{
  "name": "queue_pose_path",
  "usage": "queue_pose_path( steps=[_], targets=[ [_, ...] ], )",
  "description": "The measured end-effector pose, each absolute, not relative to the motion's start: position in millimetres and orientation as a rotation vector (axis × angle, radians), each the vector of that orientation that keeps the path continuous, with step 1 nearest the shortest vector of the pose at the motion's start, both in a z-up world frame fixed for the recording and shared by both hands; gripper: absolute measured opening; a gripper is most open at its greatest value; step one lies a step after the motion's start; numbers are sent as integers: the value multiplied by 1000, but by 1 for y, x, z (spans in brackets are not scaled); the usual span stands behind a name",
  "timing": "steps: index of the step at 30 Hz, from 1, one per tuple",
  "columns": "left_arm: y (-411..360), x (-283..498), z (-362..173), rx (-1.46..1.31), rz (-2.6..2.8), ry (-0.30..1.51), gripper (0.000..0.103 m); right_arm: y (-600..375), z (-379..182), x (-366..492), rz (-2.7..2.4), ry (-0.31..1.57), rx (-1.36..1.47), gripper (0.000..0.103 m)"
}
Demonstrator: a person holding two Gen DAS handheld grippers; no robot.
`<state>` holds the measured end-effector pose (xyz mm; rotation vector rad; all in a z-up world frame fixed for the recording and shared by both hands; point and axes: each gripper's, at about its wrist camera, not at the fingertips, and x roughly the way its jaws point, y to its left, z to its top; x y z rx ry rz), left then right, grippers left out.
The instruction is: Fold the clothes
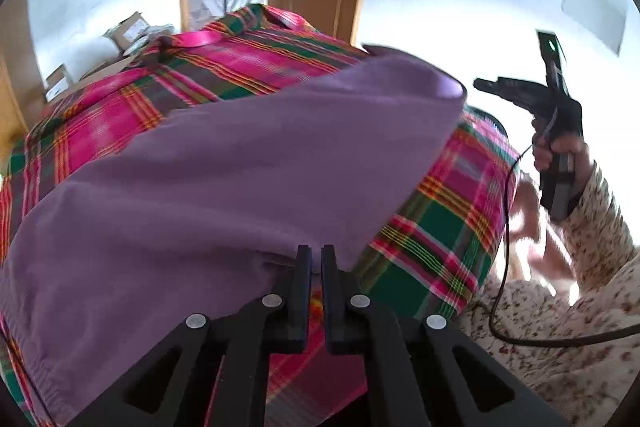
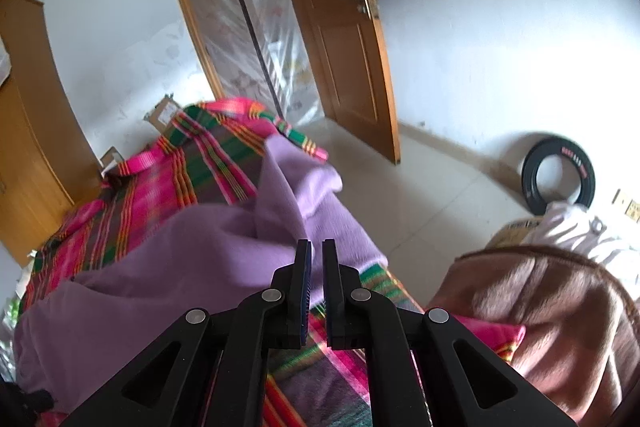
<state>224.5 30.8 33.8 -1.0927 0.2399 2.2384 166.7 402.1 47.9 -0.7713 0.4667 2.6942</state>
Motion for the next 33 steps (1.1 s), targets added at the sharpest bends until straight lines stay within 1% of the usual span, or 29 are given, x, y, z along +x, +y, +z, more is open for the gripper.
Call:
queue_pose_path(
  steps=[3,4,5,8,11,14,20,25,29,33],
  targets=[
    [18,215,41,-1099,2282,195,4,392,64,168,2699,395,-687,12],
    [16,211,41,-1104,2290,188,5,388,68,167,2716,373,-669,16],
    [15,206,40,-1112,2294,183,6,381,72,160,2764,354,-687,17],
    [11,192,37,-1136,2306,167,6,354,76,128,2953,298,-841,22],
    [10,178,35,-1147,2313,150,6,322,71,91,3097,189,-1022,27],
    [12,165,35,-1146,2316,131,6,290,62,57,3185,28,-1213,28],
    [11,142,24,-1178,2304,82,6,236,51,18,3295,-287,-1466,30],
    [8,134,17,-1199,2298,60,6,208,33,-2,3300,-487,-1703,31],
    [6,128,13,-1214,2290,46,6,191,18,-9,3261,-656,-1771,31],
    [6,125,8,-1226,2277,45,6,185,15,-11,3253,-717,-1779,31]
  ],
)
